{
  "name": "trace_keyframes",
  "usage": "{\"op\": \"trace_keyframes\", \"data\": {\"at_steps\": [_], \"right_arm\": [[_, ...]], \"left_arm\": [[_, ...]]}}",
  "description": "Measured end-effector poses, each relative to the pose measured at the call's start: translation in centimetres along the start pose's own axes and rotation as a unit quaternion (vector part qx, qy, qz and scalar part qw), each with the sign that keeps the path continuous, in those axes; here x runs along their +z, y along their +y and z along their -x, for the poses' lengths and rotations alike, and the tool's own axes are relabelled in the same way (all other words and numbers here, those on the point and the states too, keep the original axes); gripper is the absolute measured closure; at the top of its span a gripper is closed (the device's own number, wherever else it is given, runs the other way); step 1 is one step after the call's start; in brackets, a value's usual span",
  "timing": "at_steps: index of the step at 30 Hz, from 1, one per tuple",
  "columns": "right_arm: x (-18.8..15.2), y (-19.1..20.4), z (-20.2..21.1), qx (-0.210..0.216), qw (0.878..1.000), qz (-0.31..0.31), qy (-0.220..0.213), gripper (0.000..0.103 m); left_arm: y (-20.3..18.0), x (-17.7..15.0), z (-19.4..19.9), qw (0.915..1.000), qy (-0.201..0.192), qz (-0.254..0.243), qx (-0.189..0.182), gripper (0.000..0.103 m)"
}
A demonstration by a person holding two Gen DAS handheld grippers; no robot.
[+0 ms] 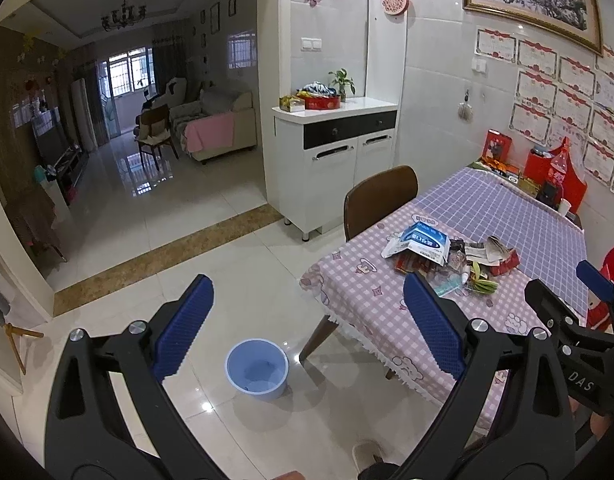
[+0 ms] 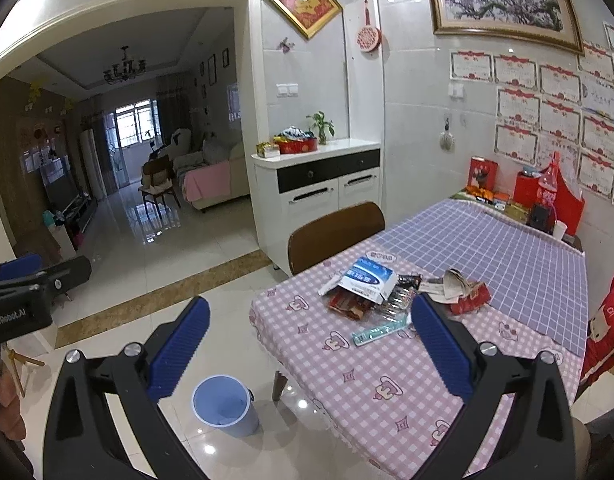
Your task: Collect trash
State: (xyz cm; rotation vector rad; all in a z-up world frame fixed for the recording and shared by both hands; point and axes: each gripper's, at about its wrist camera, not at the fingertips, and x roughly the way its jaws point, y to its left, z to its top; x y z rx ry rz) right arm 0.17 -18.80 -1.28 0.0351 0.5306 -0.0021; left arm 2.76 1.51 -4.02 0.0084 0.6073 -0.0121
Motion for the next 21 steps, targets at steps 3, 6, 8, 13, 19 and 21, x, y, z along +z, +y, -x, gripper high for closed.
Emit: {"op": "trace_keyframes", "data": {"at_steps": [3, 6, 8, 13, 19, 21], "right_arm": [[-0.1, -0.9, -0.9, -0.002, 1.000, -0.005, 0.009, 0.004], [0.0, -2.2, -2.1, -0.003, 1.000, -0.010, 0.016, 0.004], [0.1, -3.1, -3.4, -0.002, 1.000, -0.016, 0.024, 0.004], [0.7, -6.1, -8.1, -0.003, 0.998, -0.030, 0.048, 0.004], [1.4, -10.8, -14.8, -0.017, 0.995, -0.055, 0.087, 0.004], [1.5, -13.0, -17.3, -0.032, 0.993, -0.062, 0.100, 0.004]], "left_arm": [[-0.6, 0.2, -1.1, 0.9999, 0.009, -0.004, -0.004, 0.009], [-1.7, 0.7, -2.7, 0.9997, 0.020, -0.012, -0.007, 0.009], [-2.6, 1.2, -3.9, 0.9995, 0.026, -0.017, -0.008, 0.009], [-5.2, 2.5, -8.3, 0.9983, 0.051, -0.027, -0.009, 0.009], [-9.8, 4.3, -16.0, 0.9933, 0.103, -0.047, -0.025, 0.009], [-11.4, 4.5, -18.7, 0.9906, 0.123, -0.046, -0.037, 0.009]]}}
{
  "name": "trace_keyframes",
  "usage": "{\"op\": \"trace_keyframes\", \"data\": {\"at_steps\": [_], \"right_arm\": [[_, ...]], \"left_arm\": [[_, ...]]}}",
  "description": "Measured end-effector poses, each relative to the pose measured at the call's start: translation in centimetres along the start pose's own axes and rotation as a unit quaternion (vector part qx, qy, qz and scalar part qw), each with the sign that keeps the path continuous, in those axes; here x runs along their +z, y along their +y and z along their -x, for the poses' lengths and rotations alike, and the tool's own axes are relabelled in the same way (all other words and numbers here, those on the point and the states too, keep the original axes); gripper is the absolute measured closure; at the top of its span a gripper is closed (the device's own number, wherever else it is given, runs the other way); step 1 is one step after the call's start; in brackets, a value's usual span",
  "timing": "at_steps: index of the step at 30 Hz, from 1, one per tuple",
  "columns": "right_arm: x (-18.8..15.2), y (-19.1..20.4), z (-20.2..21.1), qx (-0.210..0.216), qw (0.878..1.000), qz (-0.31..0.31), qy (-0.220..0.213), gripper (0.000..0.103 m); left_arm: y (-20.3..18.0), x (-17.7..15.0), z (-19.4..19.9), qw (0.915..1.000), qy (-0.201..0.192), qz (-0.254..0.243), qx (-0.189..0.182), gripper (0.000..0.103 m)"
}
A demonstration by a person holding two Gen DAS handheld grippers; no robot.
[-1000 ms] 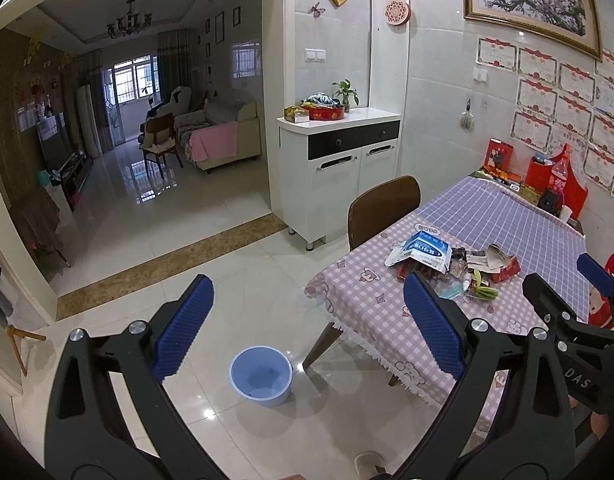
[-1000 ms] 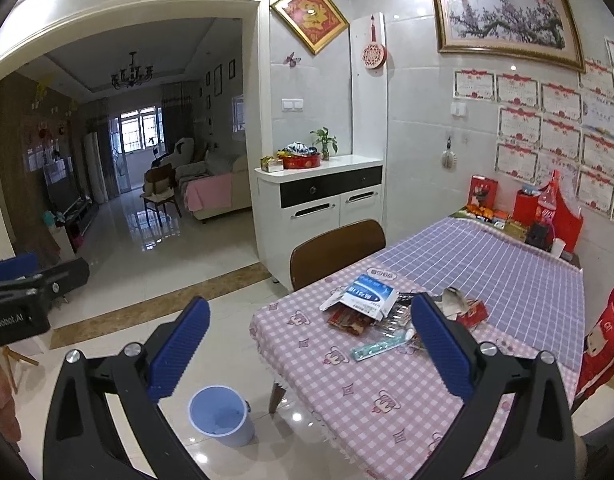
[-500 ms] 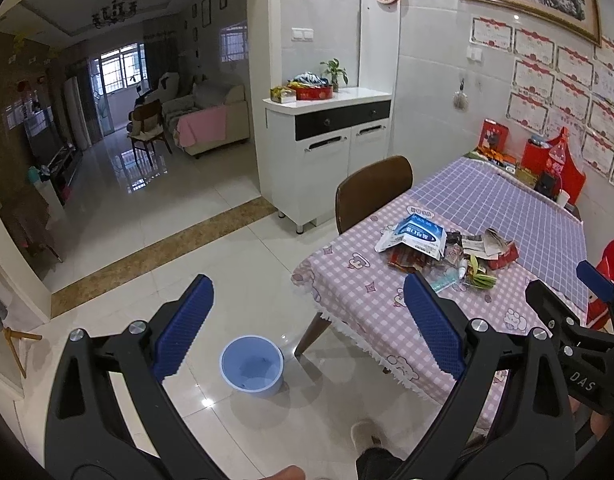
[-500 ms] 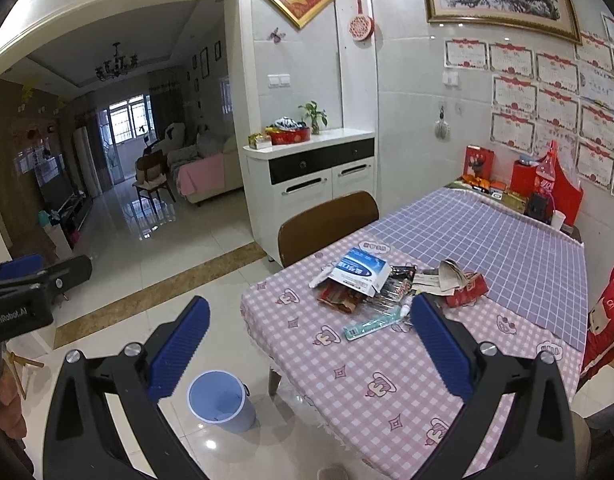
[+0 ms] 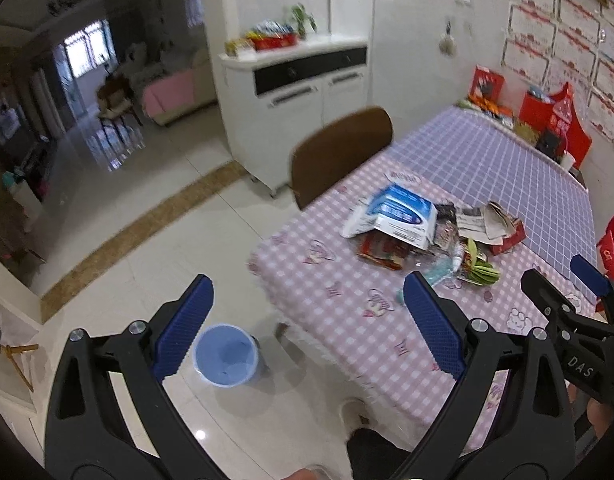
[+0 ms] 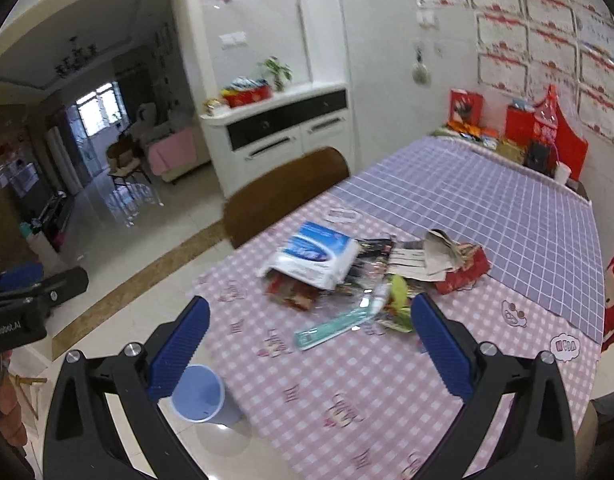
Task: Collect trash
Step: 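Move both tools down toward the trash pile on the tablecloth, then grasp the white-and-blue medicine box with the left tool and lift it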
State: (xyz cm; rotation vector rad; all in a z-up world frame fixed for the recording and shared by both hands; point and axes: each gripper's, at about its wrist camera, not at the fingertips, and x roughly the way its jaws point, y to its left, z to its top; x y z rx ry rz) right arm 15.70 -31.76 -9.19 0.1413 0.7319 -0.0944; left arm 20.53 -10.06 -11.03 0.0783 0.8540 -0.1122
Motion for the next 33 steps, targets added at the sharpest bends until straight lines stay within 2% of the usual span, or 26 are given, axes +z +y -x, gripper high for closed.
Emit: {"op": "trace_keyframes", "data": {"at_steps": [6, 9, 12, 15, 22, 25, 27, 28, 29, 30, 32, 33], "right_arm": [[1.4, -5.4, -7.0, -0.045, 0.998, -0.020, 0.040, 0.004], [1.7, -7.7, -10.2, -0.059, 0.996, -0.030, 0.060, 0.004], [1.9, -9.6, -13.1, -0.065, 0.994, -0.044, 0.081, 0.004], [1.9, -10.6, -15.9, -0.067, 0.992, -0.052, 0.097, 0.004], [1.6, -12.3, -20.9, -0.068, 0.986, -0.076, 0.133, 0.004], [1.1, -12.8, -22.1, -0.067, 0.983, -0.086, 0.146, 0.004], [0.8, -13.1, -23.0, -0.064, 0.982, -0.088, 0.156, 0.004], [0.7, -13.2, -23.3, -0.060, 0.981, -0.090, 0.159, 0.004], [0.6, -13.4, -23.7, -0.058, 0.980, -0.093, 0.163, 0.004], [0.5, -13.5, -23.9, -0.055, 0.980, -0.097, 0.166, 0.005], [0.5, -13.6, -24.1, -0.050, 0.979, -0.102, 0.167, 0.005], [0.5, -13.6, -24.2, -0.048, 0.979, -0.101, 0.168, 0.005]], "left_arm": [[-4.0, 2.3, -10.2, 0.9930, 0.092, 0.035, -0.066, 0.009], [-5.7, 3.1, -16.0, 0.9832, 0.138, 0.072, -0.095, 0.009], [-6.5, 3.5, -20.9, 0.9730, 0.170, 0.114, -0.108, 0.009], [-6.9, 3.9, -24.8, 0.9640, 0.182, 0.156, -0.116, 0.009], [-8.2, 4.6, -30.8, 0.9513, 0.209, 0.190, -0.122, 0.011], [-8.1, 4.7, -32.2, 0.9471, 0.219, 0.199, -0.125, 0.022], [-8.1, 4.7, -33.1, 0.9459, 0.225, 0.197, -0.126, 0.034], [-8.0, 4.7, -33.3, 0.9442, 0.225, 0.202, -0.131, 0.037], [-7.8, 4.7, -33.5, 0.9417, 0.221, 0.210, -0.141, 0.044], [-7.7, 4.8, -33.6, 0.9394, 0.218, 0.216, -0.152, 0.057], [-7.6, 5.1, -33.8, 0.9360, 0.214, 0.220, -0.172, 0.068], [-7.7, 5.4, -33.6, 0.9375, 0.208, 0.217, -0.176, 0.072]]}}
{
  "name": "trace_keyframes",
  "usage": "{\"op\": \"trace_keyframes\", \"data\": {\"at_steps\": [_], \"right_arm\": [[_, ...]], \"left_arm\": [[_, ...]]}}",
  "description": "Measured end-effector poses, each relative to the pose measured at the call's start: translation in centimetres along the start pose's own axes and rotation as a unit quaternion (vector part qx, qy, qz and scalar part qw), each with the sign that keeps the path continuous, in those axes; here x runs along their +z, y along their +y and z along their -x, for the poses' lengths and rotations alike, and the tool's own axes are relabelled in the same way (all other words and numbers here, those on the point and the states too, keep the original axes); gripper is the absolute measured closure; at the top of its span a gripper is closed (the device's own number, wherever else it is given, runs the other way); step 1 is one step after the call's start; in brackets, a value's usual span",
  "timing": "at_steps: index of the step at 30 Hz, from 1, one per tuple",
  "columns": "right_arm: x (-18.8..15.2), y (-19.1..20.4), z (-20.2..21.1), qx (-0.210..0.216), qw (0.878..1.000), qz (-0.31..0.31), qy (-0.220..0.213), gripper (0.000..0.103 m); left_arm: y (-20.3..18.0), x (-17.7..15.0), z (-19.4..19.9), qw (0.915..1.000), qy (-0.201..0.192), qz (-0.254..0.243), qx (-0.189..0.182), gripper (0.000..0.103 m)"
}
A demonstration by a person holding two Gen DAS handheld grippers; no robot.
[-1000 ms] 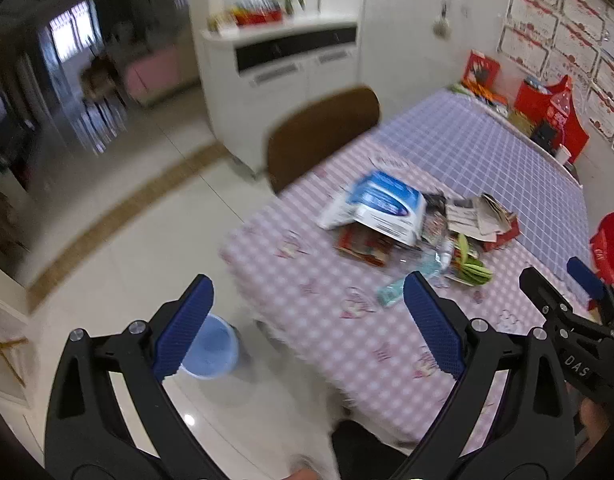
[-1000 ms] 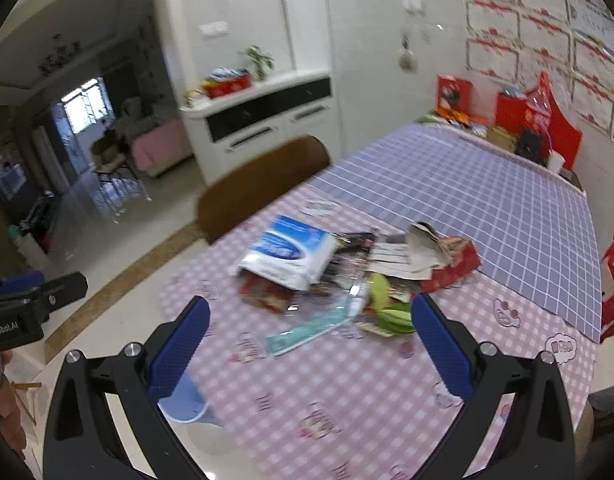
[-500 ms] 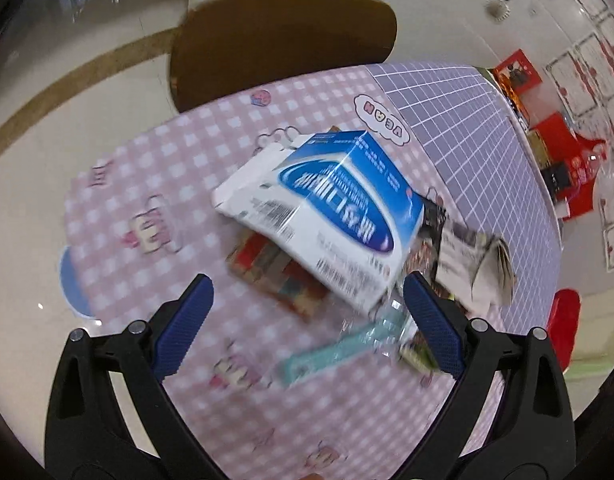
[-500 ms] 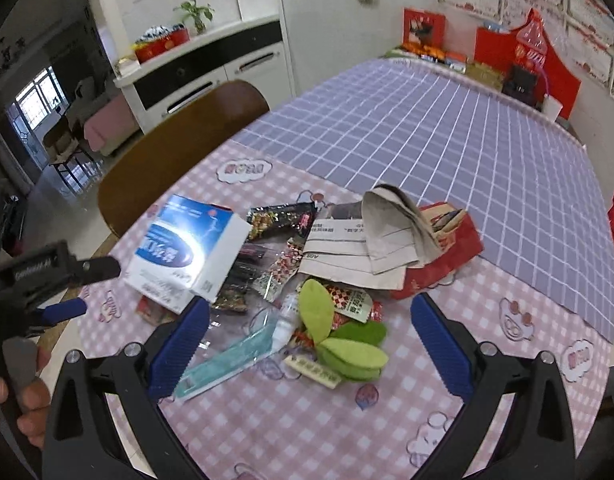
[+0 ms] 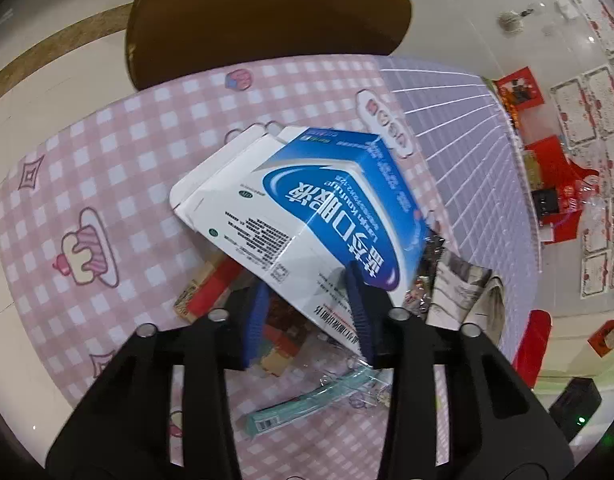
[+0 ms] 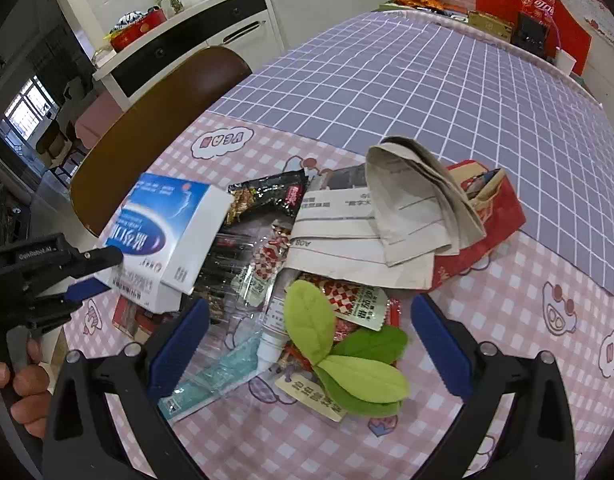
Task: Collect trash
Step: 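Grasp the white-and-blue medicine box with the left tool and lift it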
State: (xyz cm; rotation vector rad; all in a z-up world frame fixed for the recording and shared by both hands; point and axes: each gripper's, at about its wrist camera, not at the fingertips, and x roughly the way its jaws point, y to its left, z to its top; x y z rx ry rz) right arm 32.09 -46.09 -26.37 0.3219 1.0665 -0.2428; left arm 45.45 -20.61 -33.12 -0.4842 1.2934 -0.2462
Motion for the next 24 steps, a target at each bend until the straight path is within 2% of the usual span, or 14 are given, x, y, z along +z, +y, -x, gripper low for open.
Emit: {"op": "trace_keyframes", "data": {"at_steps": [3, 8, 11, 15, 17, 21, 23, 24], "right_arm": [[-0.1, 0.1, -0.4, 0.004, 1.000, -0.002, 0.008, 0.005], [0.0, 0.5, -0.3, 0.012, 1.000, 0.004, 0.008, 0.005], [0.5, -0.1, 0.4, -0.003, 1.000, -0.003, -0.007, 0.005], [1.3, -3.1, 2.3, -0.062, 0.996, -0.042, -0.048, 0.005], [1.9, -4.5, 2.2, -0.068, 0.995, -0.051, -0.054, 0.005], [3.6, -6.3, 0.7, -0.073, 0.994, -0.053, -0.062, 0.005], [4.2, -7.2, -0.5, -0.068, 0.994, -0.069, -0.050, 0.014], [4.4, -7.7, -1.2, -0.061, 0.994, -0.083, -0.042, 0.028]], "left_arm": [[-0.4, 0.2, 0.7, 0.9997, -0.008, -0.002, -0.024, 0.085], [-1.7, 0.0, 3.1, 0.9977, -0.039, -0.019, -0.052, 0.094], [-2.6, -0.1, 5.3, 0.9959, -0.061, -0.036, -0.056, 0.097], [-5.0, -0.4, 7.9, 0.9898, -0.098, -0.093, -0.046, 0.101], [-6.8, -0.5, 8.8, 0.9848, -0.115, -0.124, -0.041, 0.101], [-9.3, -0.6, 9.3, 0.9789, -0.124, -0.156, -0.045, 0.101], [-9.7, -0.8, 9.4, 0.9779, -0.122, -0.163, -0.046, 0.101], [-9.8, -0.9, 9.4, 0.9777, -0.121, -0.165, -0.047, 0.101]]}}
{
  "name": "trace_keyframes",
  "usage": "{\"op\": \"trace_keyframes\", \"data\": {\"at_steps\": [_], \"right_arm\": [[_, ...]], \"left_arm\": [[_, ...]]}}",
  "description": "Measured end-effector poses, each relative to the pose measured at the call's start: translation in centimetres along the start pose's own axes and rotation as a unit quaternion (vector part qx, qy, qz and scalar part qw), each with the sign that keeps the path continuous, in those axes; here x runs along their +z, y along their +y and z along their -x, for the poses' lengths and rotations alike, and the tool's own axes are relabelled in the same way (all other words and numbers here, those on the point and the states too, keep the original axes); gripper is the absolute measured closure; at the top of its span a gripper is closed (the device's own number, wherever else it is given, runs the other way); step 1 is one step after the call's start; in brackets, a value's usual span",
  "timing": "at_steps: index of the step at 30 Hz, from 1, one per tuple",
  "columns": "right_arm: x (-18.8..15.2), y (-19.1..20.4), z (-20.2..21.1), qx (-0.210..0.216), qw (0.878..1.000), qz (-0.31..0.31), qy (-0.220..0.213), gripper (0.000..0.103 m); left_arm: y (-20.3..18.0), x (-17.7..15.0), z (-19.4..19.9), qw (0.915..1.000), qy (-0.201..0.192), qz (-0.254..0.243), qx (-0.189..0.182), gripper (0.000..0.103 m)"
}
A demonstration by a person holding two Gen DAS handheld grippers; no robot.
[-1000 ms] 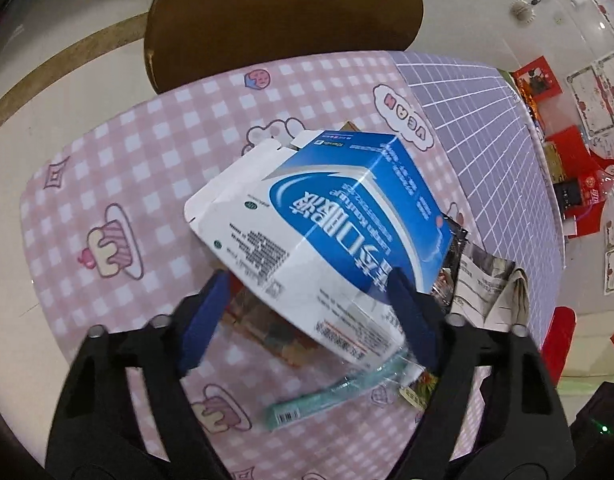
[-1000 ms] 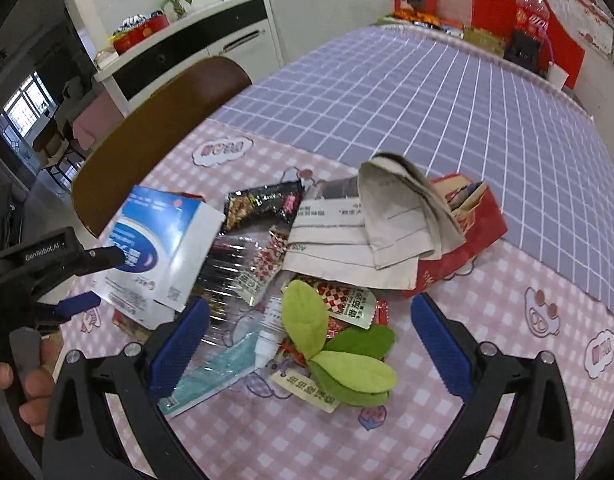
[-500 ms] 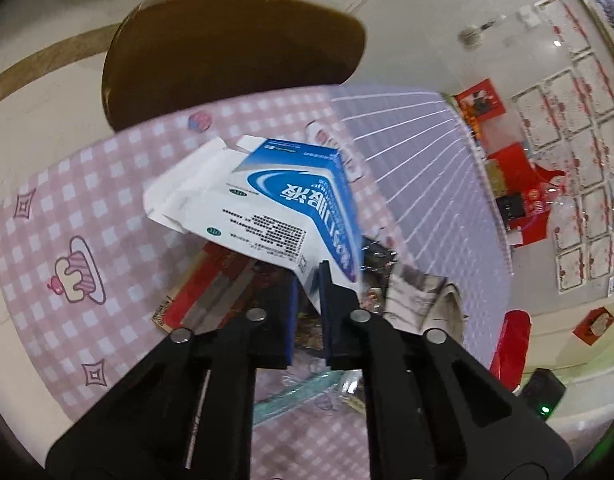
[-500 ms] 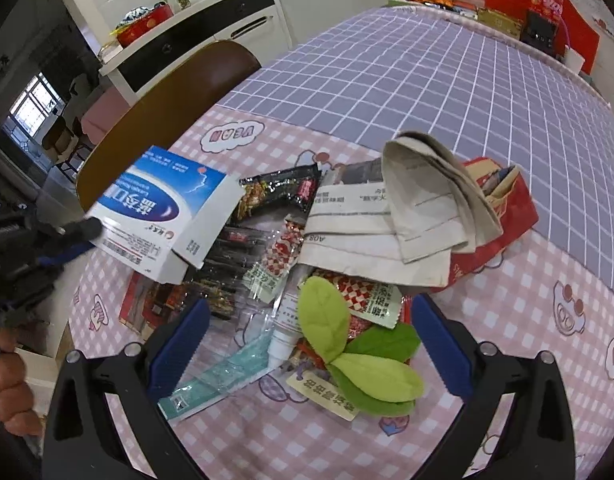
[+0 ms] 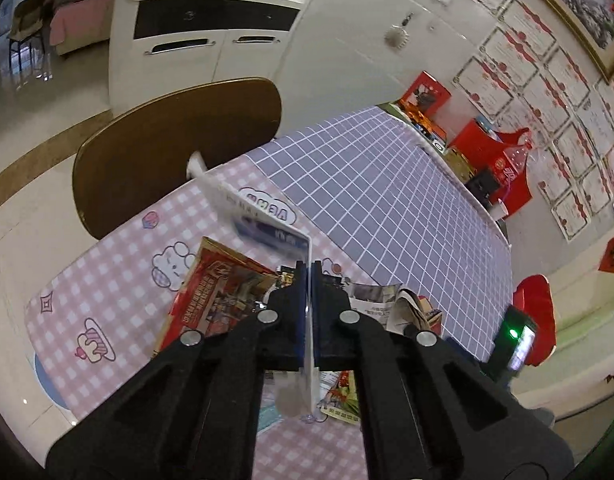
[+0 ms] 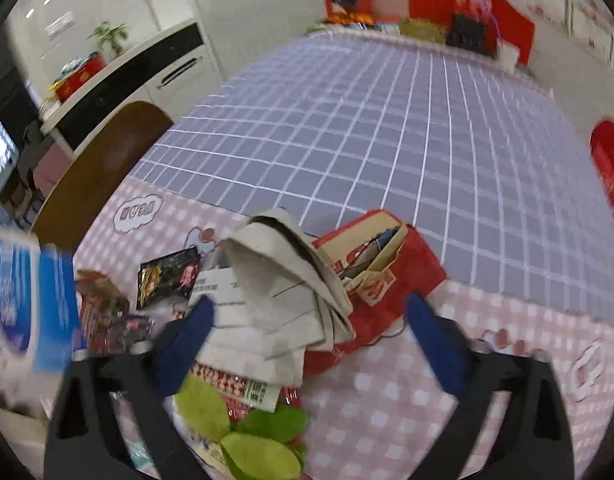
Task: Collect trash
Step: 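Grasp the white-and-blue medicine box with the left tool and lift it, then grasp the folded newspaper with the right tool while the left tool holds the box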
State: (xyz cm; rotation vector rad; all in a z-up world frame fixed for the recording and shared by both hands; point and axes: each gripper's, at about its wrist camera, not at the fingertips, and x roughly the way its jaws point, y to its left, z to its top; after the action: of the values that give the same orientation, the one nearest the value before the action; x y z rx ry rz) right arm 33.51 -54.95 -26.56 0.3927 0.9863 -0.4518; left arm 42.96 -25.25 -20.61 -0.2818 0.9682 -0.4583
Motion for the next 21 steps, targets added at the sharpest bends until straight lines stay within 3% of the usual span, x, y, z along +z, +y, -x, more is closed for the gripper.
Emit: {"op": "trace_keyframes", "data": {"at_steps": [3, 6, 7, 11, 17, 21], "right_arm": [[0.3, -0.2, -1.4, 0.004, 1.000, -0.003, 0.016, 0.040], [0.4, -0.3, -1.9, 0.012, 1.000, 0.005, 0.026, 0.081], [0.6, -0.4, -1.5, 0.018, 1.000, 0.007, 0.022, 0.090], [1.1, 0.3, 1.0, 0.032, 0.999, 0.026, -0.002, 0.095], [2.3, 2.5, 7.5, 0.036, 0.994, 0.067, -0.081, 0.096], [2.6, 5.5, 11.5, 0.066, 0.986, 0.103, -0.110, 0.096]], "left_arm": [[-0.2, -0.3, -0.7, 0.9999, 0.010, -0.003, 0.003, 0.101], [0.4, -1.2, -1.7, 0.9996, 0.028, 0.003, 0.007, 0.101], [0.3, -1.4, -1.8, 0.9995, 0.030, 0.000, 0.010, 0.101], [-0.3, -1.4, -1.4, 0.9994, 0.032, -0.008, 0.004, 0.101], [-0.7, -0.7, 1.1, 0.9998, 0.011, -0.004, -0.015, 0.101], [0.1, -0.4, 3.7, 0.9995, -0.009, 0.009, -0.028, 0.101]]}}
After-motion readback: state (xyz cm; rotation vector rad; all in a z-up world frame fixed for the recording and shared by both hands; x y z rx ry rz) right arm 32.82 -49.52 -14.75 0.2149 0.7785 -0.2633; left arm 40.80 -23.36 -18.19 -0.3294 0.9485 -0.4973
